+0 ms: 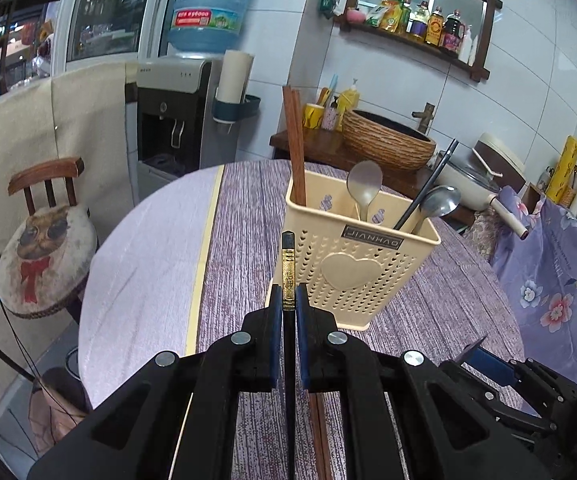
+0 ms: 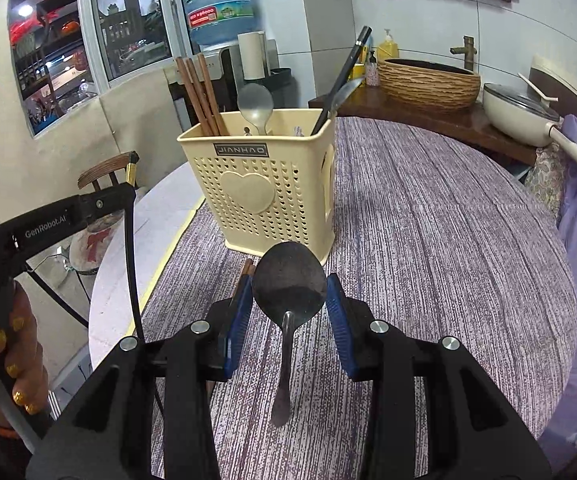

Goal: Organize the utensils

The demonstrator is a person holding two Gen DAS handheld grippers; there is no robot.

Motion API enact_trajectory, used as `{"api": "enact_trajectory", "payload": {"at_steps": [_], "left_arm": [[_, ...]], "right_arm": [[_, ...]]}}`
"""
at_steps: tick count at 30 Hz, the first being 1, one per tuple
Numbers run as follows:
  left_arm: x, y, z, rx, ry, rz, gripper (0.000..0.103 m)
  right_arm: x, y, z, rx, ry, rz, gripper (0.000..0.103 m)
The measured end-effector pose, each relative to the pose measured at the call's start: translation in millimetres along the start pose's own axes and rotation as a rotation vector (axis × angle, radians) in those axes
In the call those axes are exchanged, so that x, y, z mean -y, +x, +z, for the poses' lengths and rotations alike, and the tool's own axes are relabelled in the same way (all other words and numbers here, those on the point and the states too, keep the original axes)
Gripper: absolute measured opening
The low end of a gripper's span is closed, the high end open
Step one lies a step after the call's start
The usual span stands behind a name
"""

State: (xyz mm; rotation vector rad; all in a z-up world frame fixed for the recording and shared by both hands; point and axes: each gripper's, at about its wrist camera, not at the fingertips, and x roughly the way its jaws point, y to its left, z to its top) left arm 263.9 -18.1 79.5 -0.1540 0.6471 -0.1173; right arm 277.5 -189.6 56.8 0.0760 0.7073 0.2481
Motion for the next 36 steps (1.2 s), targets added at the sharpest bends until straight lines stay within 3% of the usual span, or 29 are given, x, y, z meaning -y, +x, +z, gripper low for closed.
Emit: {"api": "enact_trajectory", "payload": {"at_steps": [20, 30, 36], "left_arm": [[-9, -27, 22, 0.046, -0.006, -0.051, 0.008], [4, -68, 102, 0.175, -0.021, -0.147, 0.008], [18, -73, 150, 0.223, -0.031, -0.156, 0.008]], "right_arm": [[-6, -19, 13, 0.044, -0.022, 0.066, 0.038], [-25, -54, 95, 0.235, -0.092, 0.031, 0.038], [-32, -64, 157, 0.327, -0.093, -0.007, 0.038]]}}
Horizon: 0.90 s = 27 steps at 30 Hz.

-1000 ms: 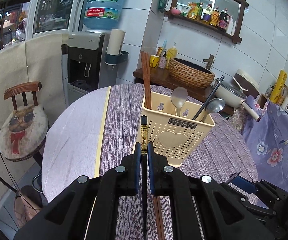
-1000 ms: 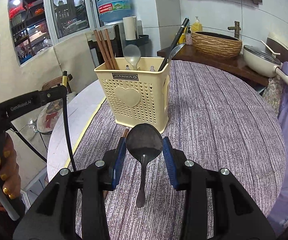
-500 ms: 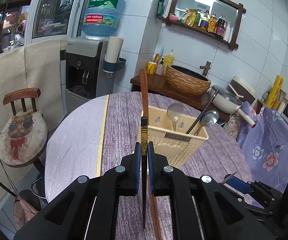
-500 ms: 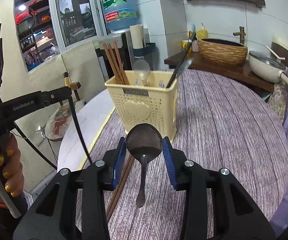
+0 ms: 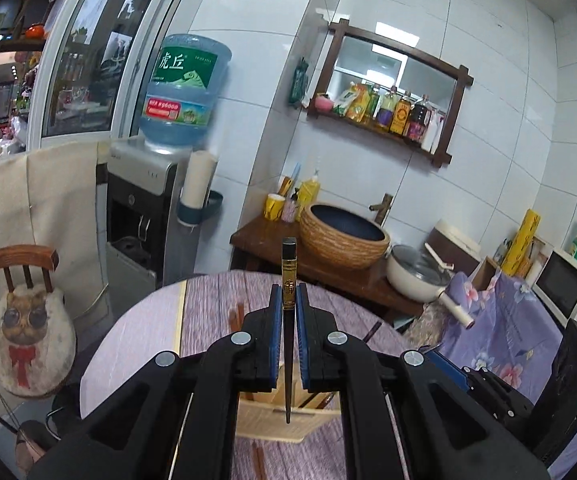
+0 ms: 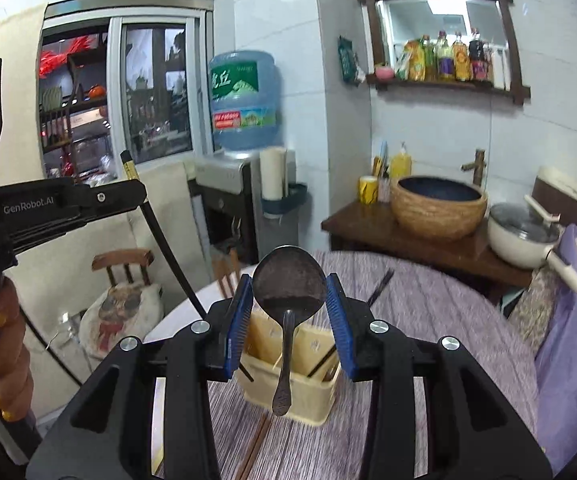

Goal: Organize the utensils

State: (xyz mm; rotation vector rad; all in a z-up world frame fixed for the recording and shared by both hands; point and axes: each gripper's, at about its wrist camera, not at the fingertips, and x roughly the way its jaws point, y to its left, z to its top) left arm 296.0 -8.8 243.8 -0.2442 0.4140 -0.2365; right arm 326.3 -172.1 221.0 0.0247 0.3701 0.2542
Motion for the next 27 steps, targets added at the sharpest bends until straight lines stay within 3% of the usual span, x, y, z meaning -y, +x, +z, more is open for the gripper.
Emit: {"api": "enact_trajectory", "payload": {"at_steps": [4, 8, 17, 24, 27], "left_arm": [[2, 6, 17, 0.034, -0.005, 0.015, 0.008], [1, 21, 10, 0.032, 0.006, 0.049, 0.008], [-10, 63, -45, -0.072, 0.028, 0.089, 0.008], [-19, 84, -83, -0.155, 0.043, 0.090, 0.008], [-20, 84, -93, -0.148, 0.057, 0.113, 0.008]], "right_arm": [[3, 12, 19, 0.028, 0.005, -0.026, 0.038], [6, 35, 13, 0.033, 0.001, -0.055, 0.038], [11, 86, -50, -0.051, 0.009, -0.078, 0.038], [7, 97, -82, -0.081, -0.034, -0.098, 0.038], [6, 99, -92, -0.094, -0.048, -0.093, 0.038]]}}
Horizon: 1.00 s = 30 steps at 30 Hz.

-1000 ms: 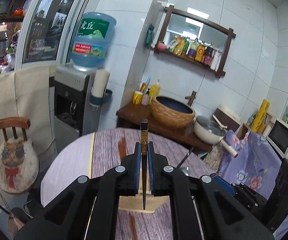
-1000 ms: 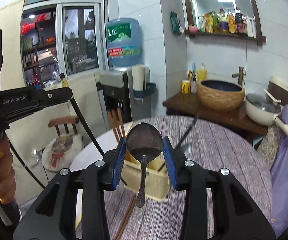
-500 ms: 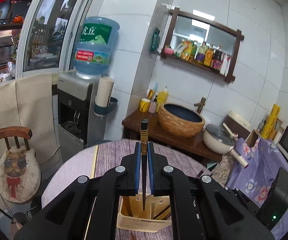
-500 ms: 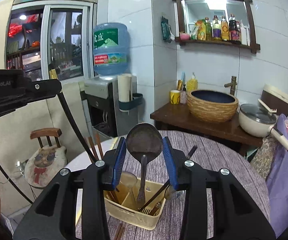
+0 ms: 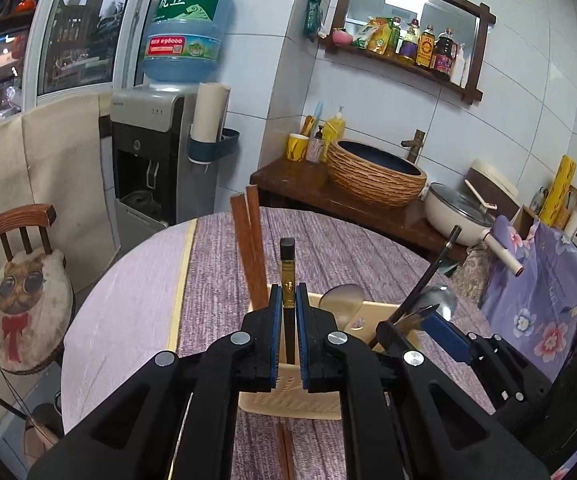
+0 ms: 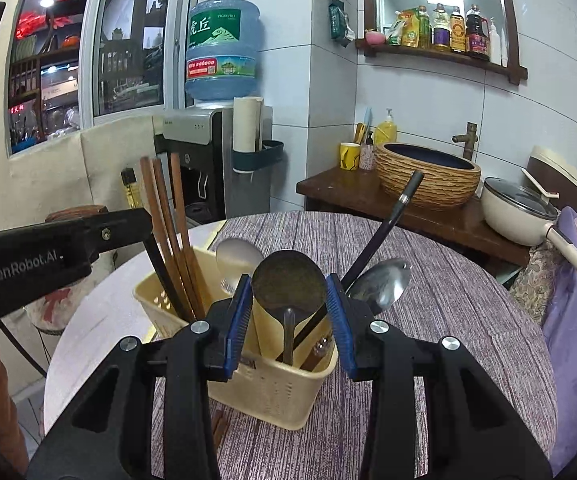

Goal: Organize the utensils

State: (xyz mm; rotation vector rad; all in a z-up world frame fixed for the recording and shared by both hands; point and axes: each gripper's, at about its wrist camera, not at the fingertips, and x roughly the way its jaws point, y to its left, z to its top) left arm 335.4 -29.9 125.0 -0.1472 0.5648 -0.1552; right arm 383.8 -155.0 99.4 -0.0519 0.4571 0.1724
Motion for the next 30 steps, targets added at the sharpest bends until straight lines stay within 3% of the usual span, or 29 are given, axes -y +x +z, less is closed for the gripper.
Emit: {"api": "enact_trajectory", "payload": {"at_steps": [2, 4, 5, 8, 9, 11, 13, 17, 22, 25, 30], "left_arm": [[0, -4, -3, 0.015, 0.017, 0.014, 0.008], [-2, -9, -5, 0.017, 0.014, -0.001, 0.010], [-3, -13, -6, 0.025, 0.015, -0.002, 0.012], [-6, -30, -12, 0.076, 0.028, 0.016, 0.050], [-7, -38, -16, 0.097, 0.031, 0.024, 0.061], [-12, -54, -27, 0.136, 0.029, 0.039, 0.068], [-19, -63, -39, 0.149, 0.014, 0.059, 0.083], [-38, -70, -71, 0.137, -0.046, 0.122, 0.090], [-59, -53, -112, 0.012, -0.084, 0.211, 0.090], [-71, -50, -134, -0.033, -0.116, 0.233, 0.090], [-79, -48, -152, -0.077, -0.125, 0.241, 0.090]], "right_arm": [[-1, 1, -5, -0.002, -0.012, 0.001, 0.042], [-3, -3, -10, 0.015, -0.027, -0.017, 0.062], [-3, -6, -12, 0.026, -0.031, -0.027, 0.065], [-5, -23, -18, 0.060, -0.046, -0.029, 0.073], [-7, -33, -21, 0.076, -0.057, -0.039, 0.081], [-12, -53, -30, 0.115, -0.076, -0.070, 0.092], [-16, -70, -40, 0.136, -0.089, -0.093, 0.097], [-25, -87, -71, 0.066, -0.094, -0.091, 0.097], [-33, -55, -126, -0.221, -0.026, -0.036, 0.097], [-41, -38, -147, -0.337, -0.009, -0.010, 0.097], [-67, -22, -163, -0.410, -0.088, -0.047, 0.097]]}}
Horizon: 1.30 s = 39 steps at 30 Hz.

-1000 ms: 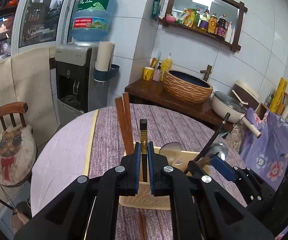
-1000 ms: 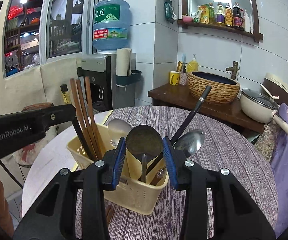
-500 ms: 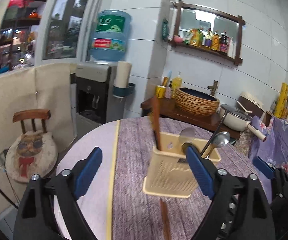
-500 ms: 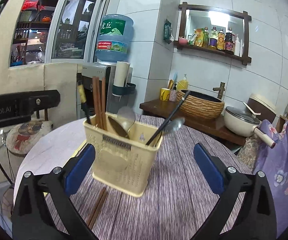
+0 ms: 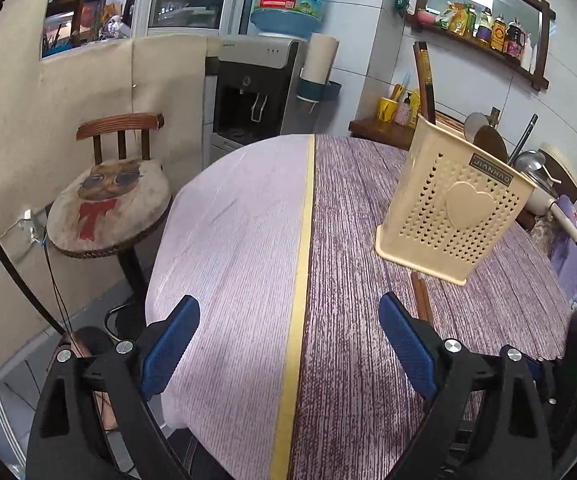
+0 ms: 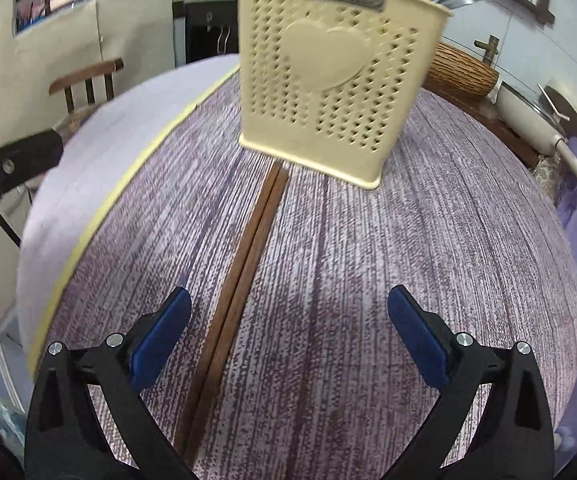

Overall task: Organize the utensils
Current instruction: 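Move both tools down toward the wooden chopsticks lying beside the holder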

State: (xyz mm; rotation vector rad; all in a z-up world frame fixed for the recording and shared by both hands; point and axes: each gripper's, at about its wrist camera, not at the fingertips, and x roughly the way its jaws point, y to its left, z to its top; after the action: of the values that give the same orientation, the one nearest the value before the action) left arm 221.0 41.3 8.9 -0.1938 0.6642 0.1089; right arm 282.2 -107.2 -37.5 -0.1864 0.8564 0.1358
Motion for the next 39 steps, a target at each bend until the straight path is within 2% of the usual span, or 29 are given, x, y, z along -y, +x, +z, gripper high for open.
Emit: {"api": "enact_trajectory", "payload": {"at_steps": [3, 6, 8, 10, 15, 17, 18, 21, 25, 27, 30, 34, 39], "left_arm": [[3, -3, -4, 0.011, 0.028, 0.002, 0.090], [6, -3, -10, 0.013, 0.034, -0.004, 0.090], [8, 0, -12, 0.003, 0.028, -0.019, 0.090], [13, 3, -13, -0.007, 0.035, -0.024, 0.090], [27, 6, -18, -0.022, 0.080, -0.027, 0.090], [31, 8, -20, -0.034, 0.096, -0.025, 0.085], [32, 10, -21, -0.046, 0.101, -0.030, 0.078], [33, 18, -21, -0.096, 0.093, -0.060, 0.062], [38, 31, -23, -0.160, 0.080, -0.090, 0.049], [40, 34, -27, -0.179, 0.087, -0.087, 0.047], [41, 40, -30, -0.205, 0.089, -0.077, 0.046], [43, 48, -30, -0.247, 0.064, -0.102, 0.046], [51, 56, -27, -0.259, 0.079, -0.070, 0.046]], "right_arm": [[7, 2, -4, -0.014, 0.025, -0.040, 0.097], [32, -11, -13, 0.018, 0.117, -0.079, 0.097], [48, -23, -18, 0.056, 0.199, -0.003, 0.097], [60, -28, -19, 0.052, 0.244, 0.056, 0.097], [78, -37, -23, 0.079, 0.300, 0.053, 0.097], [83, -37, -21, 0.078, 0.315, 0.057, 0.097], [86, -39, -22, 0.083, 0.322, 0.057, 0.097], [91, -39, -22, 0.086, 0.321, 0.053, 0.097], [91, -34, -21, 0.063, 0.281, 0.060, 0.096], [87, -31, -21, 0.038, 0.245, 0.076, 0.092], [81, -30, -26, 0.024, 0.196, 0.060, 0.092], [82, -26, -30, 0.011, 0.203, 0.076, 0.092], [81, -29, -31, 0.023, 0.192, 0.082, 0.092]]}}
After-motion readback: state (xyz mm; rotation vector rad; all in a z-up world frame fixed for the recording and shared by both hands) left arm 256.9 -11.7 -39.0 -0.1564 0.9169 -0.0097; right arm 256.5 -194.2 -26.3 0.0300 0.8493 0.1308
